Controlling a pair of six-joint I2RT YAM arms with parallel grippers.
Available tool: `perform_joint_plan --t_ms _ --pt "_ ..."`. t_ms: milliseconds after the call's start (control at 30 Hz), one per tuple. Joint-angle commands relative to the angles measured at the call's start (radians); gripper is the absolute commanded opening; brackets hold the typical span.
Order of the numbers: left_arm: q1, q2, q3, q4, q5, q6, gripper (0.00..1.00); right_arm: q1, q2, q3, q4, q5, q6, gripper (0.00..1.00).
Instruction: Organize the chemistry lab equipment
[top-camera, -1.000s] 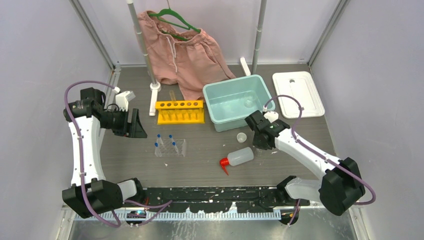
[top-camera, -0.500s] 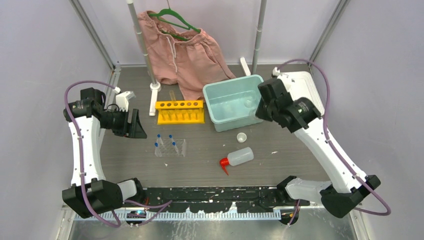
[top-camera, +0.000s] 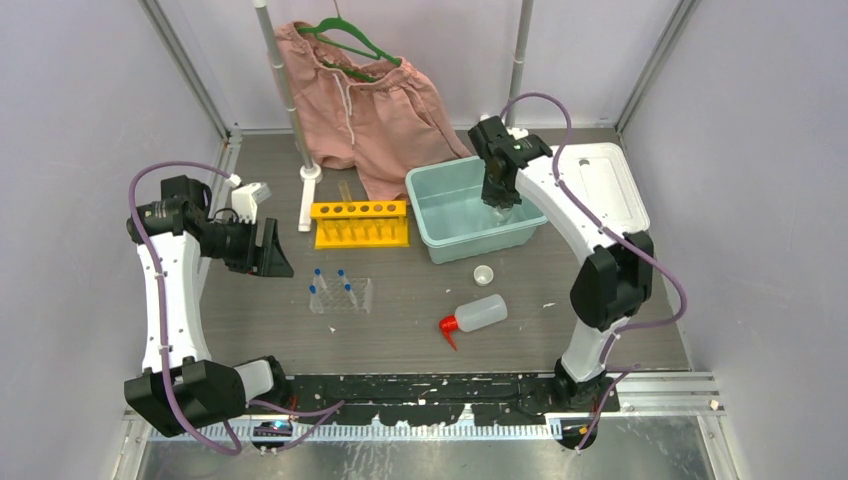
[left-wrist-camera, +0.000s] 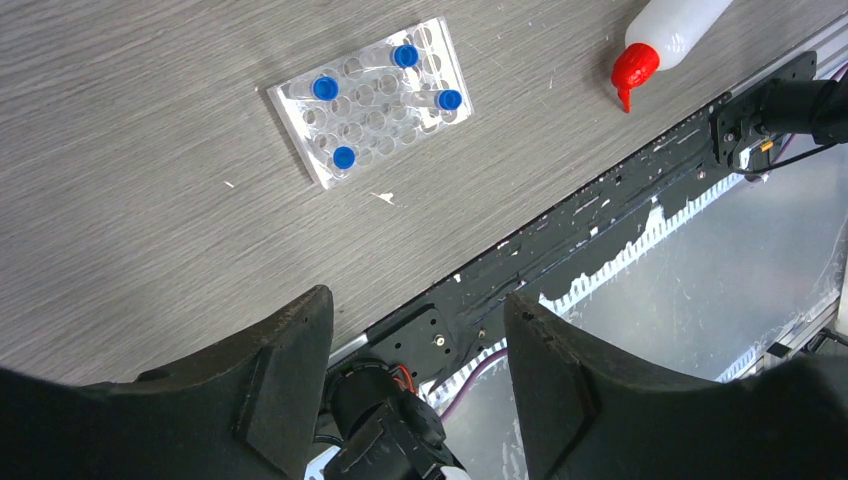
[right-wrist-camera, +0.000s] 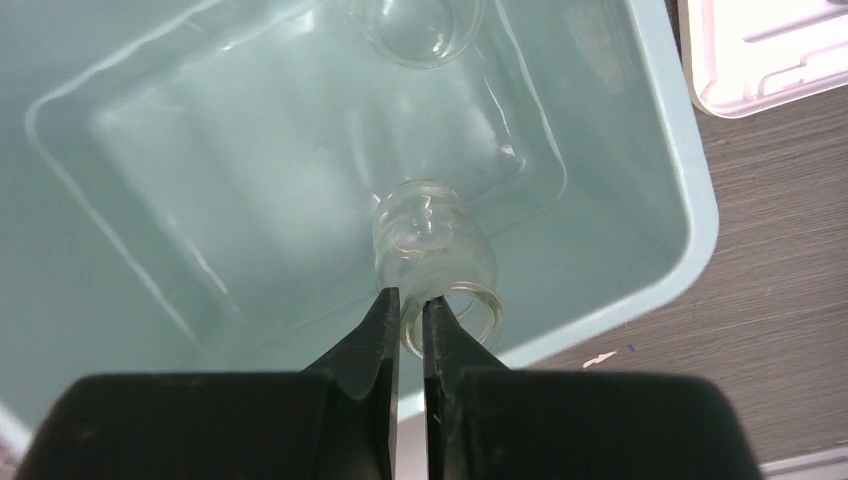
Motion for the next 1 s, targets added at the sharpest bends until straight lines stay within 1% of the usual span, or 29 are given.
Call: perform_joint_plan --t_ms 0,167,333,800,867,967 --pt "0.001 -0.02 0.023 -0.004 0.006 0.013 0.64 -0.045 0.025 0.052 0.03 -0.012 -0.046 0.01" --pt "0.0 -0.013 0.018 0.002 0.006 0.012 0.63 -0.051 0.095 0.026 0.035 -0.029 -0.06 0.01" --pt "0.0 -0.013 0.01 0.012 -0.002 0.013 0.63 -0.051 0.102 -0.044 0.067 -0.041 -0.061 0.01" --pt "0.0 -0.02 0.01 0.005 -0.009 0.023 0.62 -0.062 0.127 -0.144 0.169 0.077 -0.05 0.01" --pt "0.0 -0.021 0.01 0.005 -0.014 0.024 0.62 -0.062 0.135 -0.148 0.174 0.088 -0.048 0.08" --pt "0.0 -0.02 0.012 0.002 -0.016 0.027 0.62 -0.063 0.132 -0.153 0.178 0.098 -0.038 0.31"
